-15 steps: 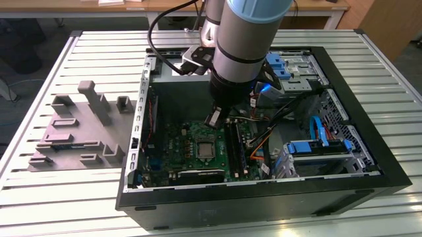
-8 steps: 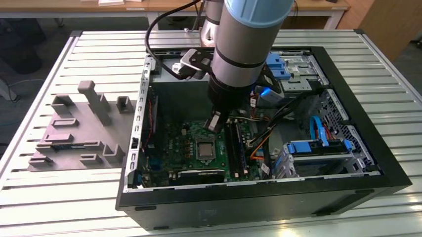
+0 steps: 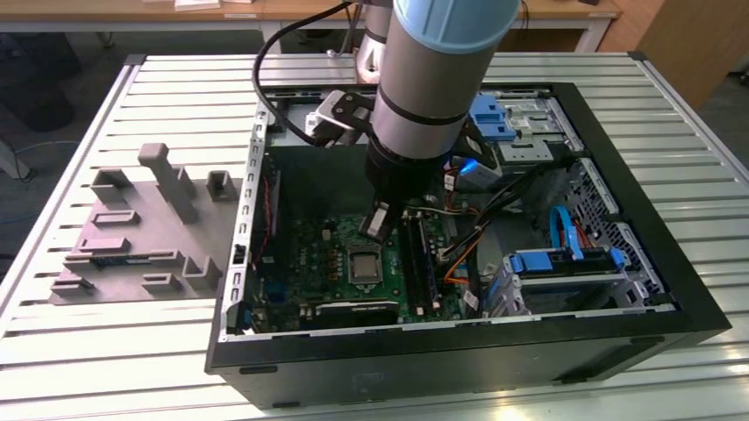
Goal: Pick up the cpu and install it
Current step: 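Close the cpu cover, then install the first cpu locking lever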
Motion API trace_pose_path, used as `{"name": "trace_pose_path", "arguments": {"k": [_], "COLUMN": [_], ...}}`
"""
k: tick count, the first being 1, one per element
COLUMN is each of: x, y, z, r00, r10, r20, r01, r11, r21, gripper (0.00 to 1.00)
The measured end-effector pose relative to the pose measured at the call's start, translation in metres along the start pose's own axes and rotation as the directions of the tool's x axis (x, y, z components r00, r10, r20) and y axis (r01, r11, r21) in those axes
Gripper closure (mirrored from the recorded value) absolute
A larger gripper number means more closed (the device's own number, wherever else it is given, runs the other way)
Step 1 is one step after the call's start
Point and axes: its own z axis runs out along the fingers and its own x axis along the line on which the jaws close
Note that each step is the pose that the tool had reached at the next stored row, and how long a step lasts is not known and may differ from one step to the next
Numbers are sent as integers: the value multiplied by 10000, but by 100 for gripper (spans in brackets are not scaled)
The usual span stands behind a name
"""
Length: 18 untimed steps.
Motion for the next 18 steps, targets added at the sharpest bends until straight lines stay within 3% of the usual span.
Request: {"name": "trace_pose_path", "arguments": {"k": [7, 18], "x": [72, 80], "y": [21, 29], "z": [2, 3], "r00": [9999, 9999], "r10": [-140, -153], "r20": [-17, -18], "r01": [140, 153], "r11": [9999, 9999], "r21": [2, 2], "gripper": [89, 89]}}
